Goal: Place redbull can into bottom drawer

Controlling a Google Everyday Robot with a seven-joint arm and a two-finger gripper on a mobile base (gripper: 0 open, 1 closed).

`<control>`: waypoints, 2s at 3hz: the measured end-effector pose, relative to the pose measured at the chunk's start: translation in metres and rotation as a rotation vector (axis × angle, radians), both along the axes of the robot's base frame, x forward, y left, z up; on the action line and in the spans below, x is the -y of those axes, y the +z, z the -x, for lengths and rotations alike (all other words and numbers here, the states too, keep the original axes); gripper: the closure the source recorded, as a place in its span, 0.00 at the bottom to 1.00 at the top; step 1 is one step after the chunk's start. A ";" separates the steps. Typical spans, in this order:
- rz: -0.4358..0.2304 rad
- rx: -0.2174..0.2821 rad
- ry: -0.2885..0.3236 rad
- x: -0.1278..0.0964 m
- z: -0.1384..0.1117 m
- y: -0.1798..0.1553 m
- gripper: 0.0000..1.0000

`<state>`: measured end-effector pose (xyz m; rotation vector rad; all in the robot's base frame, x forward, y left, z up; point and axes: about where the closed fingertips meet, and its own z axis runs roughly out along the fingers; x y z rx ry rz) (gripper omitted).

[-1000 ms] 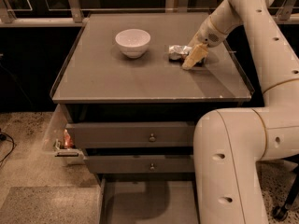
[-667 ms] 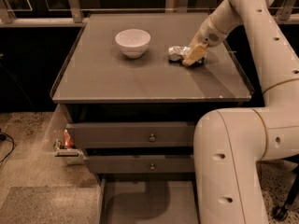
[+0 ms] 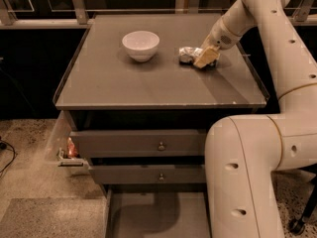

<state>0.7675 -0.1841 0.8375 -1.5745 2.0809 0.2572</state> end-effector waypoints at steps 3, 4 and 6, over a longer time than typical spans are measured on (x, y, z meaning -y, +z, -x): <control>0.002 0.051 0.025 0.029 0.026 0.030 1.00; -0.002 0.087 0.021 0.048 0.051 0.048 1.00; 0.071 0.419 -0.080 0.095 0.126 0.157 1.00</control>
Offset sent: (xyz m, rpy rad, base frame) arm -0.0782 -0.0130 0.0155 -0.0165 -0.0609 0.0304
